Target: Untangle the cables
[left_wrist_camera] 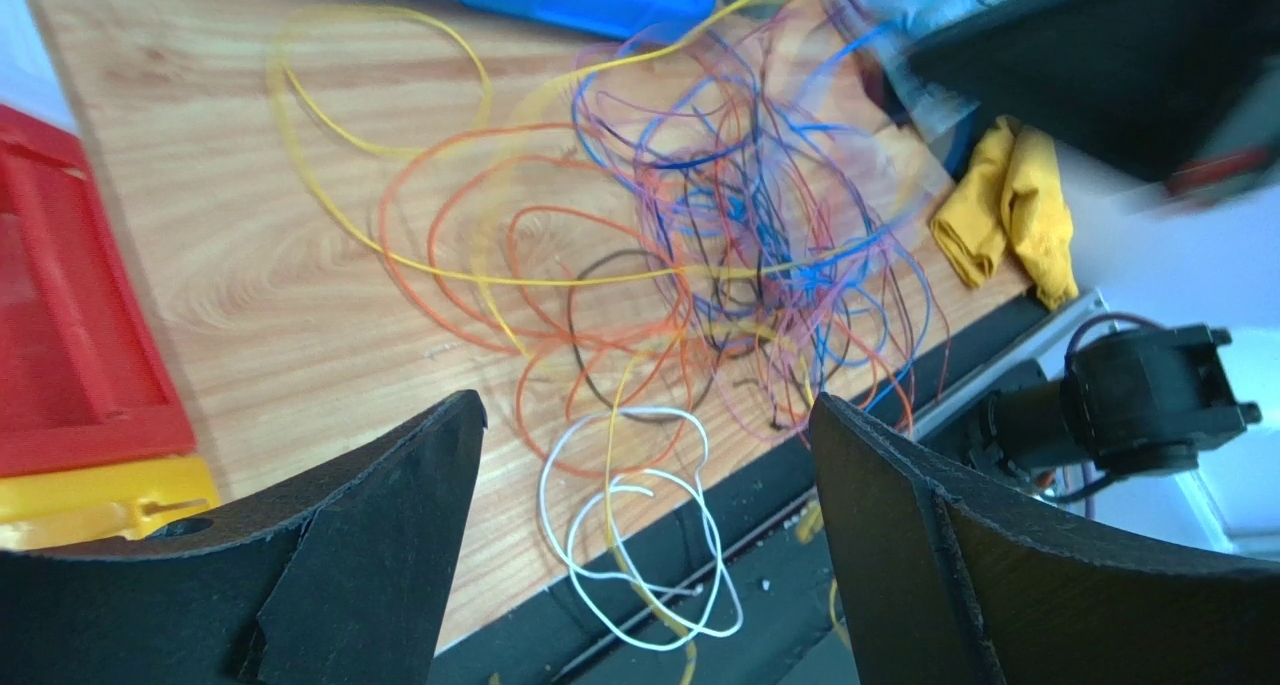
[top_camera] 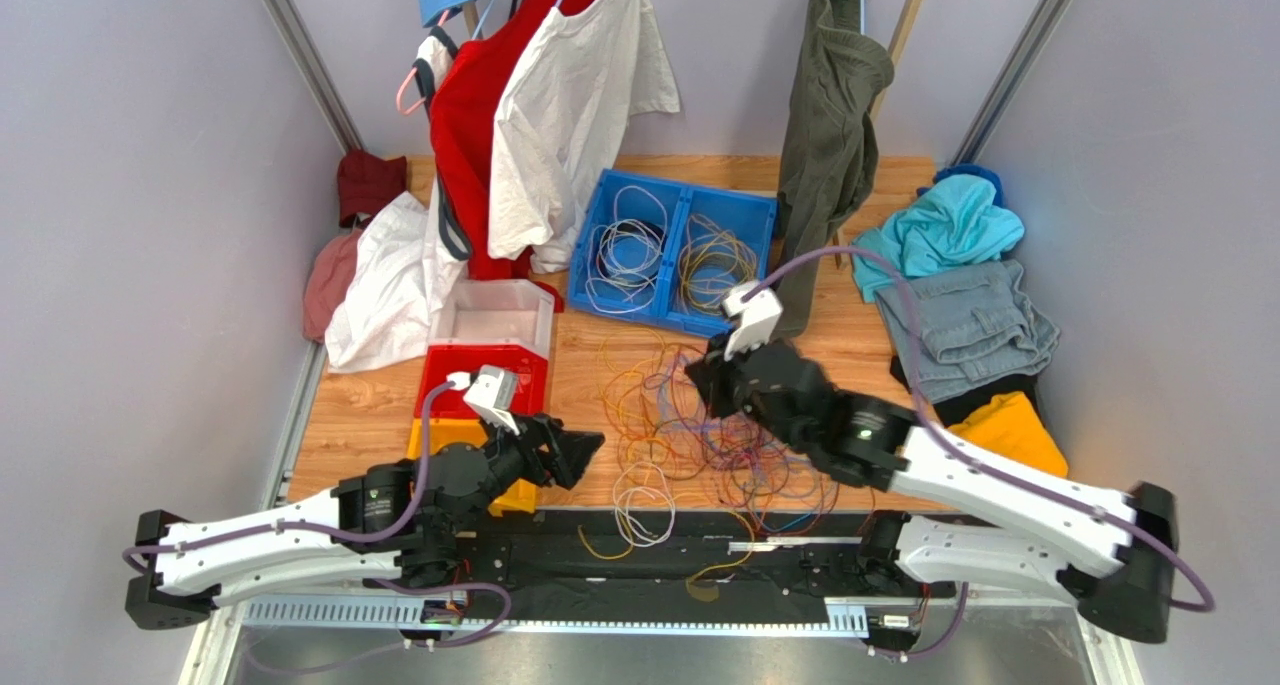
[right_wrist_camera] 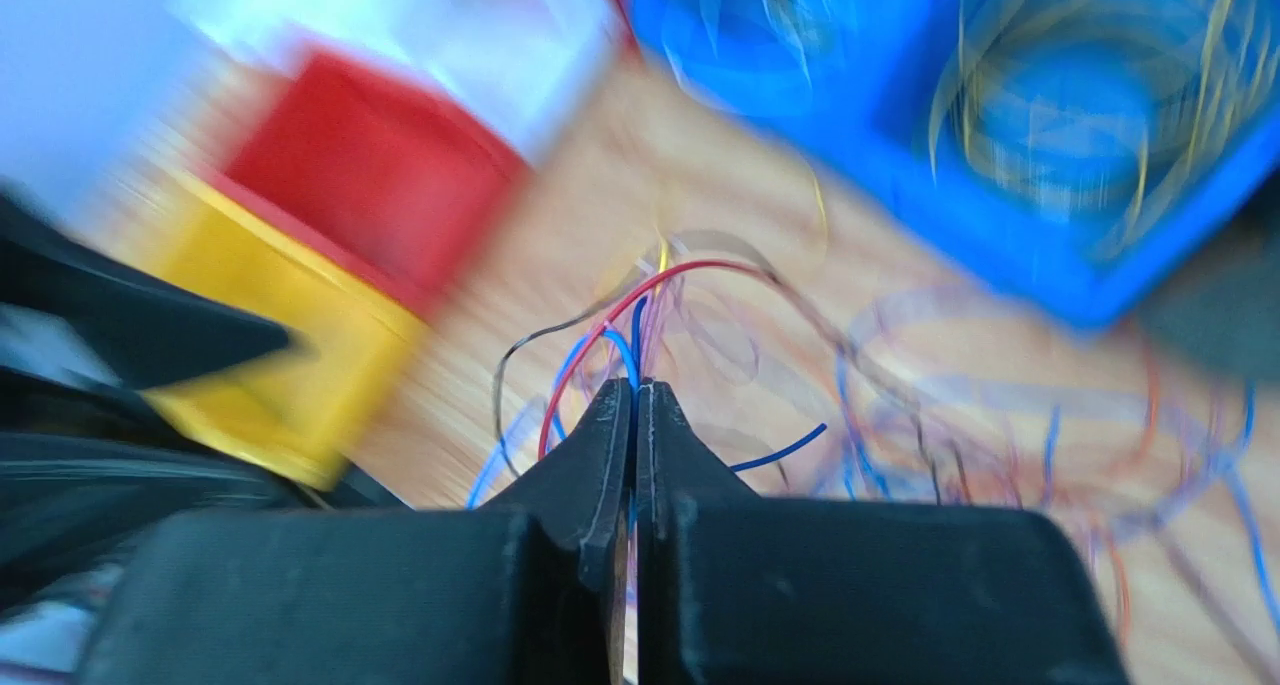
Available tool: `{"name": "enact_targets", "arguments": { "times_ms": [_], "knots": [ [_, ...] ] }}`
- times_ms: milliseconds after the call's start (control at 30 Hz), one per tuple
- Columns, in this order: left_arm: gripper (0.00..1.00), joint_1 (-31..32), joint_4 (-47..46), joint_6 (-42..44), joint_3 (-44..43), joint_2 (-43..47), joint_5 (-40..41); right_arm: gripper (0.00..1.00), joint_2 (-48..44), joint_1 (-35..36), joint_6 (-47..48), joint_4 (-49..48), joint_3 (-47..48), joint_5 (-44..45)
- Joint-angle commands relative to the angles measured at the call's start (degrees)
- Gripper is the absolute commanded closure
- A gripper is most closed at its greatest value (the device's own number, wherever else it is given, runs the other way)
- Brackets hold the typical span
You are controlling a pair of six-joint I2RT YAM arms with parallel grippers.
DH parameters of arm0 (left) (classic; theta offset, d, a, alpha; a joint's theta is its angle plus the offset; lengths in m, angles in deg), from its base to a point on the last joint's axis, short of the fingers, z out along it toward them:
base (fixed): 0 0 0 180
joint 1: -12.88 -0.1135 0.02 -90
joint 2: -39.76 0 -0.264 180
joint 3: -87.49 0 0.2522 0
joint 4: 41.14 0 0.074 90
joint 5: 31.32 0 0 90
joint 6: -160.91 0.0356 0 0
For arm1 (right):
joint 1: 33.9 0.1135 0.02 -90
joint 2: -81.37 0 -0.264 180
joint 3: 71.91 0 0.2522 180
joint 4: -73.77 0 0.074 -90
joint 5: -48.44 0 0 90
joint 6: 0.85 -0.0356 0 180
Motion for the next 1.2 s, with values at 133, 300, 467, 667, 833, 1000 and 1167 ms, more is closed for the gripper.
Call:
{"name": "enact_targets", "arguments": {
  "times_ms": [133, 300, 467, 667, 833, 1000, 1167],
  "knots": [
    [0.10, 0.1, 1.6, 10.2, -8.9, 4.0, 6.9, 1.00, -12.3, 1.2, 9.1, 3.1, 11.8, -4.1],
    [0.08, 0.1, -3.3, 17.3, -11.2, 5.0, 6.3, 1.00, -19.5, 1.4, 9.4, -0.6, 6.2, -8.4],
    [0.05, 0.1, -15.8, 24.7, -9.2, 4.0, -0.3, 1.00, -21.5, 1.5, 8.3, -1.3, 5.1, -11.5],
    [0.08, 0.1, -27.4, 29.4, -10.2, -7.1, -10.1, 1.00, -21.6, 1.3, 7.1, -1.6, 4.0, -13.1],
    [0.15, -0.4, -30.1, 29.0, -13.1, -17.2, -14.2, 1.00, -21.7, 1.4, 6.1, -2.1, 2.8, -13.8],
    [0.19, -4.2, -35.0, 26.1, -12.6, -20.3, -19.8, 1.00, -21.9, 1.5, 5.6, -2.1, 2.5, -14.5],
    [0.19, -5.8, -37.0, 25.3, -13.0, -22.4, -22.2, 1.00, -22.4, 1.4, 5.6, -1.9, 2.2, -14.8]
  ]
}}
